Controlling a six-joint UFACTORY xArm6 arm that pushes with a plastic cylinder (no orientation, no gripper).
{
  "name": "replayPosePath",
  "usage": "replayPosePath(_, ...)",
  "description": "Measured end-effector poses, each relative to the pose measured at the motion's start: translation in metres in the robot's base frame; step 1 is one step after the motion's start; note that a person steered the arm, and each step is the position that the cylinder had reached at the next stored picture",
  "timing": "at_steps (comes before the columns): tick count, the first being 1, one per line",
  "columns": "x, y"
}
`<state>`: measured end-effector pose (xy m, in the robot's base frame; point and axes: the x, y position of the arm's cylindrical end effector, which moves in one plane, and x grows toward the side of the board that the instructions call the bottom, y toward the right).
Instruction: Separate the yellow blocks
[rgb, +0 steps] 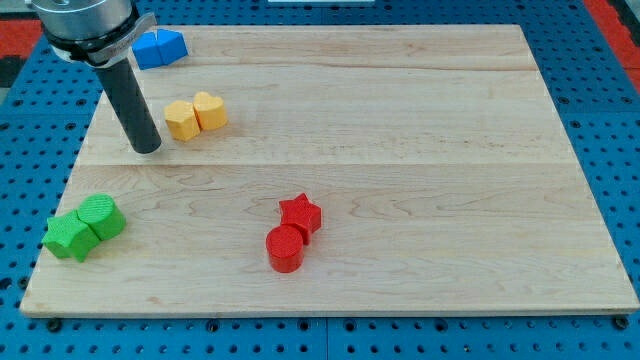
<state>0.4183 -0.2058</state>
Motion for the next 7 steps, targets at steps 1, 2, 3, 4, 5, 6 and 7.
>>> replayPosePath(1, 0.000, 0.000)
replayPosePath(2, 0.004, 0.003)
replayPosePath(3, 0.004, -0.015)
replayPosePath(4, -0.038, -0.019)
replayPosePath(5, -0.057, 0.042)
replayPosePath(6, -0.074, 0.057)
replayPosePath(7, -0.113, 0.128)
